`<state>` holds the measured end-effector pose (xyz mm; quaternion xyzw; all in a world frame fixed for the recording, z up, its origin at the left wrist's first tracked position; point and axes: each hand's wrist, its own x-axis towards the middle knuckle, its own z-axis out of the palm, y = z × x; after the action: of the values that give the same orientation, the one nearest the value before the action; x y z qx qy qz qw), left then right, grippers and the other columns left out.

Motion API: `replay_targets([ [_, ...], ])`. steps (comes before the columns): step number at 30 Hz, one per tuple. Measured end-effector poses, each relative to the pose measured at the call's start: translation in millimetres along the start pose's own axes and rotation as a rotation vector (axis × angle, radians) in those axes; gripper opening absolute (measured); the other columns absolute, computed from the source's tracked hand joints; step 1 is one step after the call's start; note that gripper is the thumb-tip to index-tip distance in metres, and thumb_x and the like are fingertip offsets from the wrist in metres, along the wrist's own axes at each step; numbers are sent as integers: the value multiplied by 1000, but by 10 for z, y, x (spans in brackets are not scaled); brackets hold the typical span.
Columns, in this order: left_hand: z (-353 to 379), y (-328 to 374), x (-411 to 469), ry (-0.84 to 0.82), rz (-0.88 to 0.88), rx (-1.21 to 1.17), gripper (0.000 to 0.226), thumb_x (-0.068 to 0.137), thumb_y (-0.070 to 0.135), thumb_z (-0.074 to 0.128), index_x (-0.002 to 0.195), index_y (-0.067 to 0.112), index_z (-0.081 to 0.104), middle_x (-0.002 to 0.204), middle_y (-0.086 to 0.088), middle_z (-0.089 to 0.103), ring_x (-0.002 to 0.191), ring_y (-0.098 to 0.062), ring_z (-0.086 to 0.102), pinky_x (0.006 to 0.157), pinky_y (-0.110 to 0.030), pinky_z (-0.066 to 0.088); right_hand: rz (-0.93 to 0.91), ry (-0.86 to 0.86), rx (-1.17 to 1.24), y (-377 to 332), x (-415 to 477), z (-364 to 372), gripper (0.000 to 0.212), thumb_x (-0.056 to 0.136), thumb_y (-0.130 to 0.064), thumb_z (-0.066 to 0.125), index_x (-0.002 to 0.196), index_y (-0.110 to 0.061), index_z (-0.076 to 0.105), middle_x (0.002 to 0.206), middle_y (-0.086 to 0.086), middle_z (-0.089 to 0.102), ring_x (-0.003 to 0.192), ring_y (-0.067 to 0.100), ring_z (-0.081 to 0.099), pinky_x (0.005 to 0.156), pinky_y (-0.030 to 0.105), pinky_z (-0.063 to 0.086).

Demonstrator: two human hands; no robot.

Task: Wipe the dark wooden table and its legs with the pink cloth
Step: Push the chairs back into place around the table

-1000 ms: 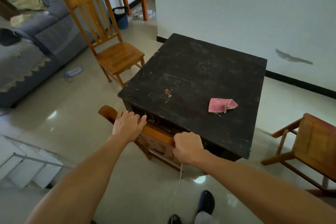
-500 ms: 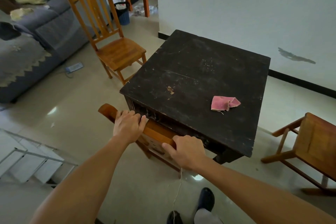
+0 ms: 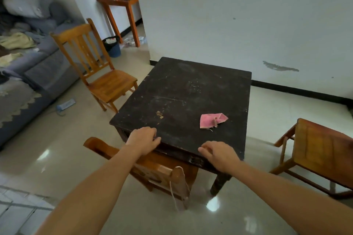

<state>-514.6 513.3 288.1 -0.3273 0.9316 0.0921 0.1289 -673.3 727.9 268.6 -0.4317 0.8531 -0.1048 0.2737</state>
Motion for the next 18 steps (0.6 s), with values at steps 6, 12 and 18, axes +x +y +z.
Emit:
replay_targets([
  [6, -239, 1497, 470, 66, 247, 34, 29, 97, 45, 46, 103, 19, 59, 102, -1, 60, 90, -22, 61, 77, -36, 50, 197, 153, -175, 1415, -214, -799, 43, 99, -49, 43, 127, -20, 59, 124, 2, 65, 109, 19, 62, 93, 33, 51],
  [12, -278, 3076, 970, 79, 416, 19, 32, 97, 46, 44, 106, 19, 58, 104, 0, 59, 89, -21, 59, 77, -36, 48, 273, 262, -208, 2857, -411, -1538, 48, 99, -53, 41, 131, -20, 56, 124, 1, 65, 104, 18, 64, 90, 35, 54],
  [18, -283, 4308, 1427, 114, 473, 7, 29, 97, 44, 45, 94, 17, 56, 98, -1, 60, 79, -19, 55, 70, -32, 43, 368, 329, -190, 3932, -365, -2097, 47, 98, -53, 42, 129, -21, 56, 118, 0, 67, 100, 18, 66, 85, 36, 57],
])
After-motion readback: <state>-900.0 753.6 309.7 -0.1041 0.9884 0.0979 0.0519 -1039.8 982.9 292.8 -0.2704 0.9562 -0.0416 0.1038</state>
